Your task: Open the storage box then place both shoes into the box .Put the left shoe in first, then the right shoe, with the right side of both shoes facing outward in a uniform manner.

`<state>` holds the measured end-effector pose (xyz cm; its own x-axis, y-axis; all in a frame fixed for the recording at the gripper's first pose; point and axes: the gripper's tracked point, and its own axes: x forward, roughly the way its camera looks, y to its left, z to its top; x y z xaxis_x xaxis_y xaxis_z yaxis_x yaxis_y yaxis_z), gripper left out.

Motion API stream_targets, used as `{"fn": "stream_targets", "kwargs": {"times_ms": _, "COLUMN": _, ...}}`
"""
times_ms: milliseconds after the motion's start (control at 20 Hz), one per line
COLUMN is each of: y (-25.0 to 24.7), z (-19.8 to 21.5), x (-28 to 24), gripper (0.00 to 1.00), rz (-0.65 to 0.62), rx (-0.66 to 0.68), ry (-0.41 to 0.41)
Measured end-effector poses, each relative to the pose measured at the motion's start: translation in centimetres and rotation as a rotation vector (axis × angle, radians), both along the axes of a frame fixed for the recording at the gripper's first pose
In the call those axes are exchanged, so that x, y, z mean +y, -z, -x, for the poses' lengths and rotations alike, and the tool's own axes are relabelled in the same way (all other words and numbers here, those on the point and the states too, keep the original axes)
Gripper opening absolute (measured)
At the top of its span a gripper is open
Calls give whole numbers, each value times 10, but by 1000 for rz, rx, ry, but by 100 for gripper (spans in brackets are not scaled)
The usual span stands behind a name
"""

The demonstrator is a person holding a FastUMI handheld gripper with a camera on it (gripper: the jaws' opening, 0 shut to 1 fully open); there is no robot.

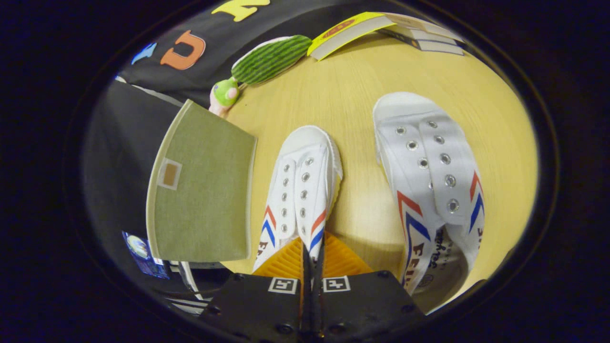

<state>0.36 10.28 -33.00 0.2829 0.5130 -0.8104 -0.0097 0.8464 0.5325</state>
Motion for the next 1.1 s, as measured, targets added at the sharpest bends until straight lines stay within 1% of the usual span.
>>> {"fn": "stream_targets", "kwargs": {"times_ms": 250, "y": -13, "z": -4, "x": 13, "gripper": 6, "rz": -80, "rx": 12, "ry": 56}}
{"fn": "stream_targets", "kwargs": {"times_ms": 450, "y": -50, "z": -4, "x": 20, "gripper": 6, "rz": -93, "rx": -20, "ry": 73}}
{"fn": "stream_targets", "kwargs": {"times_ms": 700, "y": -133, "z": 3, "x": 39, "gripper": 6, "rz": -98, "rx": -120, "ry": 38}}
{"fn": "stream_targets", "kwargs": {"times_ms": 800, "y": -158, "z": -2, "x": 56, "gripper": 6, "rz": -98, "rx": -152, "ry": 10}}
{"fn": "stream_targets", "kwargs": {"times_ms": 1000, "y": -209, "z": -9, "x": 87, "gripper": 6, "rz": -117, "rx": -214, "ry": -1}}
{"fn": "stream_targets", "kwargs": {"times_ms": 1100, "y": -227, "z": -9, "x": 106, "gripper": 6, "rz": -124, "rx": -238, "ry": -23}}
